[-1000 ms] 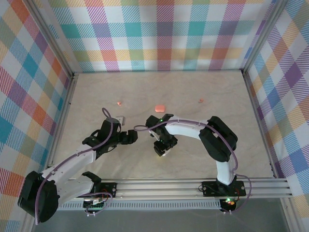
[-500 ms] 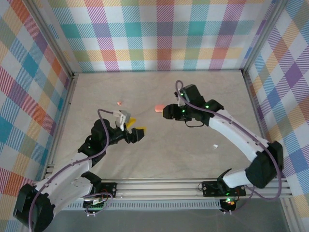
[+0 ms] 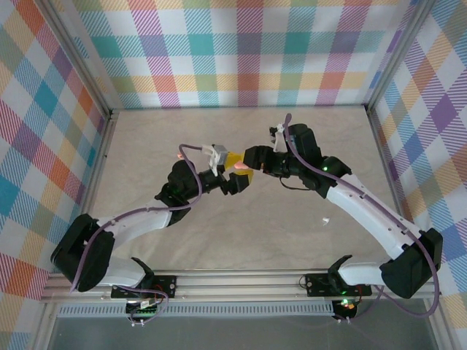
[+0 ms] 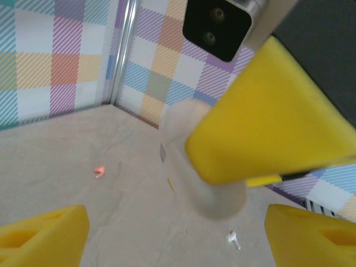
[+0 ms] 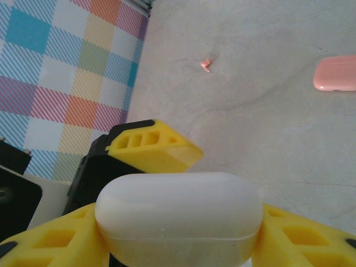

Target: Insert the wireless bluetooth earbuds into the charging case

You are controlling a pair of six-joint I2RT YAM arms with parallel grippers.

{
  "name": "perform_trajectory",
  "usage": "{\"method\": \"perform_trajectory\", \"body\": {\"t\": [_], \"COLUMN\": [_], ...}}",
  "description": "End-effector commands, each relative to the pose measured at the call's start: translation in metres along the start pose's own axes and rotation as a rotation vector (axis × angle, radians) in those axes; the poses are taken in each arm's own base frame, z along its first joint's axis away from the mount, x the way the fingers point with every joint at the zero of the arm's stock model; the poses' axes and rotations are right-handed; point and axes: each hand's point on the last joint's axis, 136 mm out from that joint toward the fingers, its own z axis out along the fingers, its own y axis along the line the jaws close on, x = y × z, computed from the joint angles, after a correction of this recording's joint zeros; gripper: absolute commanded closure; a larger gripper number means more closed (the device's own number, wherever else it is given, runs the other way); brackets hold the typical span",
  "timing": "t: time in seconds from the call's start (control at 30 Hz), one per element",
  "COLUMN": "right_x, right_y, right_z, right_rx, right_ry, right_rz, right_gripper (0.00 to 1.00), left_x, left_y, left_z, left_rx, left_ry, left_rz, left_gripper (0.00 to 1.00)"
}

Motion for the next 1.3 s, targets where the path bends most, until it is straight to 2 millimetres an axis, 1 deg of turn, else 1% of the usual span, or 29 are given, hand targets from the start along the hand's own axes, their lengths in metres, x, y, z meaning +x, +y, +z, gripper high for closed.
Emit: {"method": "perform_trajectory", "body": {"t": [0.0,0.07,0.23,0.43,0.5,0.53,0.6,0.67,0.77,0.87,0.97,1.1,1.27], "right_x": [-0.007,-0.008,-0.007,-0.006,-0.007,-0.008,-0.014,-0.021,-0.028,-0.025,-0.019,-0.012,-0.009], "right_y": [0.018,0.021,0.022,0.015,0.016,0.016,0.020,0.020,0.022,0.027,0.030,0.025,0.020], "right_z": [-0.008,-0.009,-0.010,-0.011,-0.013,-0.015,-0.022,-0.032,-0.044,-0.047,-0.042,-0.037,-0.031], "right_rx": [-0.087,-0.104,-0.112,-0.093,-0.094,-0.096,-0.114,-0.141,-0.201,-0.235,-0.278,-0.284,-0.271], "right_ry": [-0.025,-0.026,-0.021,-0.030,-0.031,-0.032,-0.038,-0.038,-0.014,0.034,0.077,0.099,0.119], "right_rz": [0.027,0.038,0.047,0.054,0.050,0.048,0.044,0.069,0.110,0.127,0.147,0.160,0.154], "right_gripper": [0.48,0.47,0.47,0.46,0.43,0.40,0.29,0.21,0.15,0.13,0.13,0.12,0.11], "left_x": [-0.039,-0.037,-0.038,-0.036,-0.034,-0.033,-0.031,-0.030,-0.031,-0.031,-0.035,-0.041,-0.043], "left_y": [-0.010,-0.010,-0.012,-0.017,-0.016,-0.016,-0.014,-0.014,-0.015,-0.019,-0.024,-0.031,-0.038], "left_z": [0.007,0.012,0.019,0.026,0.028,0.028,0.026,0.023,0.020,0.019,0.019,0.023,0.027], "left_rx": [0.031,0.038,0.059,0.092,0.092,0.089,0.076,0.067,0.069,0.087,0.113,0.160,0.205], "left_ry": [-0.139,-0.133,-0.130,-0.080,-0.056,-0.050,-0.045,-0.044,-0.034,-0.028,-0.037,-0.046,-0.035], "left_rz": [0.037,0.037,0.035,0.027,0.023,0.022,0.026,0.032,0.054,0.079,0.092,0.088,0.071], "left_gripper": [0.19,0.23,0.39,0.67,0.76,0.78,0.81,0.81,0.83,0.84,0.85,0.86,0.86]}}
